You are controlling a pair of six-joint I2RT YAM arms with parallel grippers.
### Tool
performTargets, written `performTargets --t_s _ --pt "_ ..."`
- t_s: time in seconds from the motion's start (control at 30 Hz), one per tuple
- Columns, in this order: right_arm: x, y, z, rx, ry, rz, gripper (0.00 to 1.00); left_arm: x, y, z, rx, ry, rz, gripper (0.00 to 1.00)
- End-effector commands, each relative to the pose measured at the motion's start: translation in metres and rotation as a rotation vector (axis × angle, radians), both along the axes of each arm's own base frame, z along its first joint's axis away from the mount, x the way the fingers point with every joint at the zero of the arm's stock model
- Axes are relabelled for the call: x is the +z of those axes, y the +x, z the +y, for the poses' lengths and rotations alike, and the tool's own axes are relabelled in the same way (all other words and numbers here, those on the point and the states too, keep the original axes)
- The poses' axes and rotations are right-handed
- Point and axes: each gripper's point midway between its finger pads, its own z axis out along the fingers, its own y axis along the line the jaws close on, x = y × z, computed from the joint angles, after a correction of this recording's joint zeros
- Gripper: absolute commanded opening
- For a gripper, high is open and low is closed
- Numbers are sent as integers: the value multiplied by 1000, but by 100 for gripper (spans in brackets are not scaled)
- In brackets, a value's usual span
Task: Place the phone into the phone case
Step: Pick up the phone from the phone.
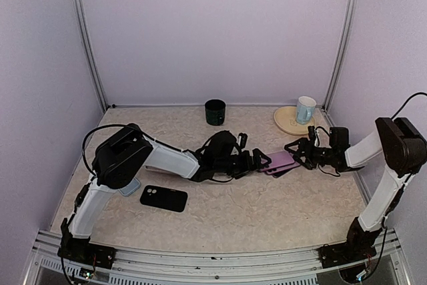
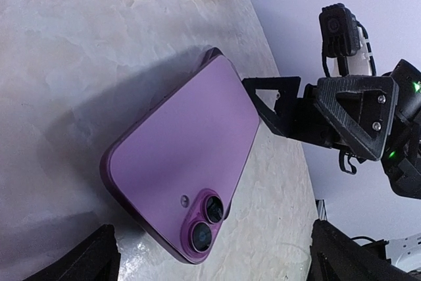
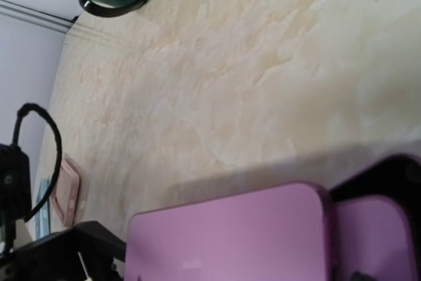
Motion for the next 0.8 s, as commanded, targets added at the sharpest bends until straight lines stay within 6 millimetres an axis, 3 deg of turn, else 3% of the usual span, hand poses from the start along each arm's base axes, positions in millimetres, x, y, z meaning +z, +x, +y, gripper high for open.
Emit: performTargets --t_s 0.0,0.47,0.77 --pt "3 -8 5 22 -8 -17 91 -7 -5 -7 -11 -21 63 98" --pt "6 -15 19 67 -7 -29 91 8 14 -7 26 -125 58 75" --pt "5 -14 18 64 -17 -26 91 4 22 1 46 -144 46 71"
